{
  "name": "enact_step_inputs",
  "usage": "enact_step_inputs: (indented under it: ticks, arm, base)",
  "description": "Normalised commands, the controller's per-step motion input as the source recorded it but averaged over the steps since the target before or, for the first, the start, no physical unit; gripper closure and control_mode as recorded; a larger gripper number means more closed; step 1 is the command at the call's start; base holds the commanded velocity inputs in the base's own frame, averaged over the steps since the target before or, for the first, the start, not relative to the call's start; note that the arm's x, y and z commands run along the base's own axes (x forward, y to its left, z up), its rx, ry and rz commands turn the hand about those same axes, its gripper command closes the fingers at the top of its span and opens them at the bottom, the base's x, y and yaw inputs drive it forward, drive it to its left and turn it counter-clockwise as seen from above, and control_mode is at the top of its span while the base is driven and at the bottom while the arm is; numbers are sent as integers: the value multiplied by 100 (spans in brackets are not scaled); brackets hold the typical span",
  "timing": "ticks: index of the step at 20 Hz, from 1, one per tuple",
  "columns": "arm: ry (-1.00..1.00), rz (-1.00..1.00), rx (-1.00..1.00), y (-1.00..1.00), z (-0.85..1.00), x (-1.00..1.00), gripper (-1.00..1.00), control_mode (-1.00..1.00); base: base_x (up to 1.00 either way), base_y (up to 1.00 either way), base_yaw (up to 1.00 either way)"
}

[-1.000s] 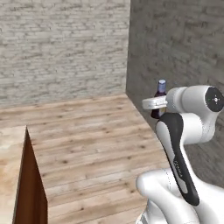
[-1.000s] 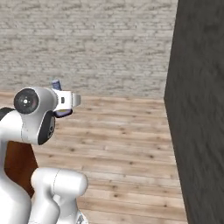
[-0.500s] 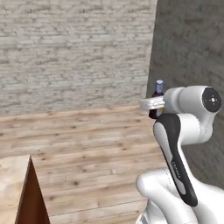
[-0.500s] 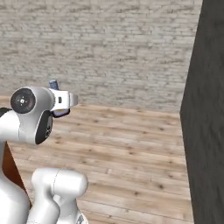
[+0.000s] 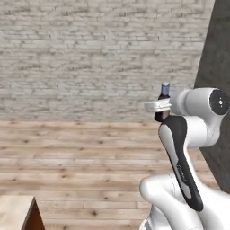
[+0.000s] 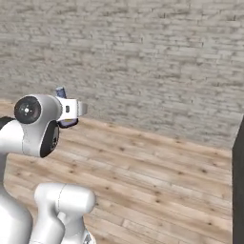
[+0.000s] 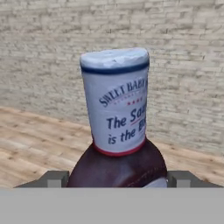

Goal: Move the hot dog bun to the plate on the dining table and place the condiment next to that plate. Then navigate to the fridge and take the sausage and place it on the plate as well.

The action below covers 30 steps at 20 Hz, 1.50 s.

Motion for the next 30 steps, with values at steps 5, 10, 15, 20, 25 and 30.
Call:
enact_step_inputs:
  ticks: [5,10,15,20,25,30]
  arm:
    - [0,0,0,0,0,0,100,100]
    - [0,0,0,0,0,0,100,100]
    - [0,0,0,0,0,0,100,100]
    - [0,0,0,0,0,0,100,100]
    - [0,0,0,0,0,0,100,100]
    - [0,0,0,0,0,0,100,100]
  base:
    - [100,-7,53]
    - [100,-1,60]
    - [100,0,66]
    - [100,-1,68]
    - [100,-12,67]
    - [100,-15,66]
